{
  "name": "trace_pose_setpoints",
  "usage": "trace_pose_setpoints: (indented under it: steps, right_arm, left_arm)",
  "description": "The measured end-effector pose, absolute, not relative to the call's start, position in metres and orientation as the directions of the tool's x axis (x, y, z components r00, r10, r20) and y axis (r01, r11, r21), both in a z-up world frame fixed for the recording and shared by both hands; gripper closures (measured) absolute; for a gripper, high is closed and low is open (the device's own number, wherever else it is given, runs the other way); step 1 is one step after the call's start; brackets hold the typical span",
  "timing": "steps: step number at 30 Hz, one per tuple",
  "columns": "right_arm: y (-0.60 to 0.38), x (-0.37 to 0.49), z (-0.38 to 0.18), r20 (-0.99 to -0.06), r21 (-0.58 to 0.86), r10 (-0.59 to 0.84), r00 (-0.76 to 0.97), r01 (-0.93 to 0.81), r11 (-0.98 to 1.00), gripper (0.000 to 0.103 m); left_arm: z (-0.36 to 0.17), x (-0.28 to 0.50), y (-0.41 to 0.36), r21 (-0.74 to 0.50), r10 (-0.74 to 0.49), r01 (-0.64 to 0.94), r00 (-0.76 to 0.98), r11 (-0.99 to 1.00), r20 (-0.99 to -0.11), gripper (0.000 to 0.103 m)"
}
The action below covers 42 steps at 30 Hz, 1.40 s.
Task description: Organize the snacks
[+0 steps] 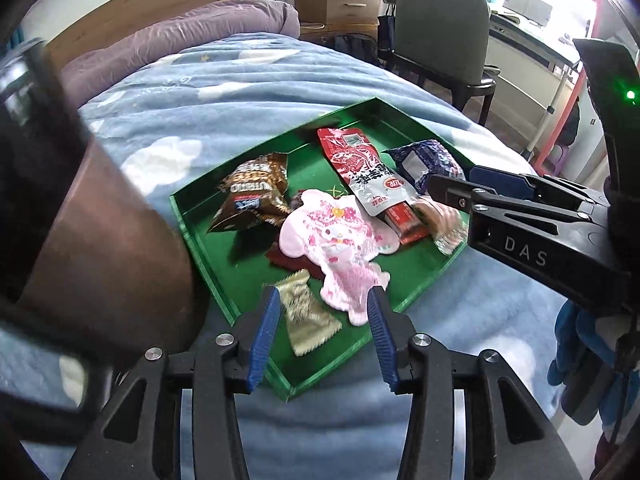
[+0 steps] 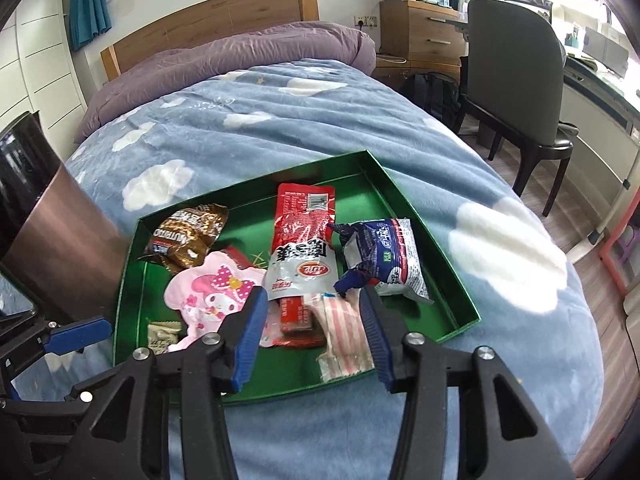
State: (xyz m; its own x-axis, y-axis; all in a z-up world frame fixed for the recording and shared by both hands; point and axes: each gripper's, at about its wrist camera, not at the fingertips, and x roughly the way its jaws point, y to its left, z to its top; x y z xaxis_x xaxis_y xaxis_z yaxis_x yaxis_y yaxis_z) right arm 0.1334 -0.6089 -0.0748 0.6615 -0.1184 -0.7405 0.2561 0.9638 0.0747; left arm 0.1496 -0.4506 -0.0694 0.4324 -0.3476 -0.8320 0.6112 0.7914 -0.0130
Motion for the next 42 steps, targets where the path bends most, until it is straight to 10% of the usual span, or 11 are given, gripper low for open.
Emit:
trace_pose_setpoints:
  steps: [42]
  right_arm:
    - [-0.364, 0.022, -0.007, -0.699, 0.047, 0.031, 0.715, 0.002, 0.999, 0.0]
  left_arm:
    - [-0.019, 0.048, -0.121, 0.077, -0.083, 0.209, 0.663, 0.975, -0.744, 0.045]
